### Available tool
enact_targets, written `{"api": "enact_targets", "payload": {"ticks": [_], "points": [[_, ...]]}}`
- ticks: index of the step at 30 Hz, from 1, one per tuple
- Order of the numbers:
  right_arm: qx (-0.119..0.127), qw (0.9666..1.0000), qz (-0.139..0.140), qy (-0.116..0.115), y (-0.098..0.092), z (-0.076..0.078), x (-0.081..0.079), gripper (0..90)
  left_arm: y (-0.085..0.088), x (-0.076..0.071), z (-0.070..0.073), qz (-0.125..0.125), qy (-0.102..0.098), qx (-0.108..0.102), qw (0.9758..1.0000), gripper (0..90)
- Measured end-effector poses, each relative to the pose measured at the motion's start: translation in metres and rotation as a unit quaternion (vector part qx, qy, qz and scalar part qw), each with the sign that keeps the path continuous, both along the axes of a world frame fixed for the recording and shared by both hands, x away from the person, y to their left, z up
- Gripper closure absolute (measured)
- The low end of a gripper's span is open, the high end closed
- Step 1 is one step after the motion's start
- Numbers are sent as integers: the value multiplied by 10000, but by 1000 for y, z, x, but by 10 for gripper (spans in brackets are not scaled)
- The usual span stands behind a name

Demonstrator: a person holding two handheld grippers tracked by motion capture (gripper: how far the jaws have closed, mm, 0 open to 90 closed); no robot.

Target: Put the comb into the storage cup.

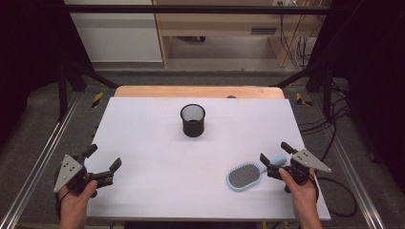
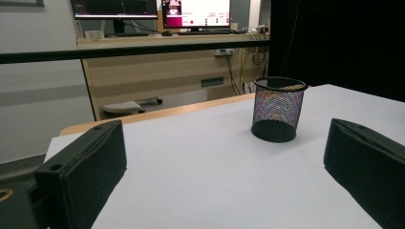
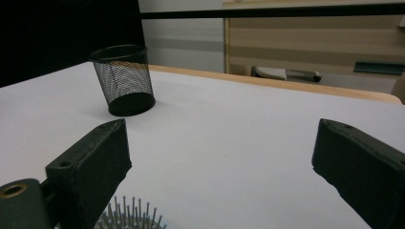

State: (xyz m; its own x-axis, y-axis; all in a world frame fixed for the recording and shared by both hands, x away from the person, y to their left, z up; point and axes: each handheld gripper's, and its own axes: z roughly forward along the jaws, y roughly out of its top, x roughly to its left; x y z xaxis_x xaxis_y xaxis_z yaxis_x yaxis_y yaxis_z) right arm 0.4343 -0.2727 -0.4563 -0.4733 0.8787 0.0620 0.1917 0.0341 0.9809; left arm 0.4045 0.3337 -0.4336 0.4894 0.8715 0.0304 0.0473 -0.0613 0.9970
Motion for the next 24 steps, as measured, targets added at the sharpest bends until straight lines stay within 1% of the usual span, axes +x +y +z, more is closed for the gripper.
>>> {"api": "enact_targets", "payload": {"ticks": [2, 4, 9, 11, 12, 17, 22, 23, 24], "points": [[-51, 9999, -101, 36, -1, 0, -1, 61, -1, 1, 0, 15, 30, 13, 10000, 8], [-25, 9998, -164, 82, 0, 0, -1, 63, -3, 1, -1, 14, 94, 25, 10000, 8], [-19, 9996, -267, 131, 2, 1, -3, 67, -5, 1, -3, -28, 137, 70, 9999, 8], [-102, 9993, -313, 160, 3, 4, -1, 80, -6, 1, -3, -32, 155, 90, 9998, 8], [-162, 9991, -343, 198, 5, 7, 1, 85, -6, 2, -4, -30, 164, 96, 9998, 8], [-493, 9981, -285, 241, 11, 26, 16, 113, -6, 3, -5, -40, 210, 85, 9997, 9], [-535, 9979, -280, 244, 16, 50, 33, 116, -5, 2, -4, -28, 201, 64, 9998, 9], [-524, 9979, -276, 248, 17, 57, 39, 119, -5, 2, -4, -27, 203, 62, 9998, 9], [-524, 9979, -276, 248, 17, 57, 39, 119, -5, 2, -4, -27, 205, 60, 9998, 9]]}}
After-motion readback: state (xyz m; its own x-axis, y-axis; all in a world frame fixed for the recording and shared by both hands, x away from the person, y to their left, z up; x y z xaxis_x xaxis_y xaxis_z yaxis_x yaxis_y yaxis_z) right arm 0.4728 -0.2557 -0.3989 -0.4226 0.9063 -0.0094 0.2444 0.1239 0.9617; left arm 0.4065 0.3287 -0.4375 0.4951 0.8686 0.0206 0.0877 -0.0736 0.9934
